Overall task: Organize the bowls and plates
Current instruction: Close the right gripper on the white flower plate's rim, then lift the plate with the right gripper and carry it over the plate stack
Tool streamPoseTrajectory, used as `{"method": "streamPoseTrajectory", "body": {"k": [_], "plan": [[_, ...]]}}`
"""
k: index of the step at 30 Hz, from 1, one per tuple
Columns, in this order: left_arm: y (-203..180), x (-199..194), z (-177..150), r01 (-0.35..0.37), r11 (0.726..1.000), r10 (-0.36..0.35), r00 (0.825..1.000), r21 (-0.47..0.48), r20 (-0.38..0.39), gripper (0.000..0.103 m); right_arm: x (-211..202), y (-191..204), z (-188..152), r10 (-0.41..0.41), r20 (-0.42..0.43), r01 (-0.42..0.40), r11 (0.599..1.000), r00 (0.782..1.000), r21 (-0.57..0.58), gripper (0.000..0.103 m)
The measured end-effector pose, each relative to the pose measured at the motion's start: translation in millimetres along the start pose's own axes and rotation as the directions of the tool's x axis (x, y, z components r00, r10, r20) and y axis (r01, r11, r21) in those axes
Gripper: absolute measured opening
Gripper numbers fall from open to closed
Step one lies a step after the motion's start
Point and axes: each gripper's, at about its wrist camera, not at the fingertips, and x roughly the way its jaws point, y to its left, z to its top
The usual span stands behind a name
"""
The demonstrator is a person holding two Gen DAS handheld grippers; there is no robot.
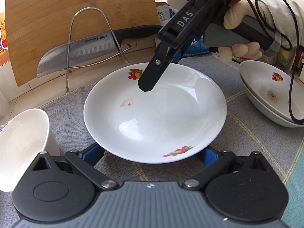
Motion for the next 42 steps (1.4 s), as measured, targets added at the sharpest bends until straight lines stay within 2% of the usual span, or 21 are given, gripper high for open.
{"method": "streamPoseTrajectory", "body": {"k": [10,26,42], "plan": [[0.8,1.9,3.7,0.009,1.0,-0.009,1.0,0.015,-0.003,0.101,3.9,-8.1,8.6,0.069,-0.038,-0.068,0.997,0.997,0.033,0.101],[4.4,1.9,5.5,0.046,0.999,-0.045,0.999,0.011,-0.018,0.098,1.1,-3.2,0.3,0.053,-0.024,-0.052,0.998,0.998,0.043,0.101],[-9.0,-40.5,5.5,0.076,0.994,-0.075,0.997,0.077,-0.01,0.098,-30.8,33.4,-28.3,0.023,0.046,-0.026,0.998,0.999,0.062,0.101]]}}
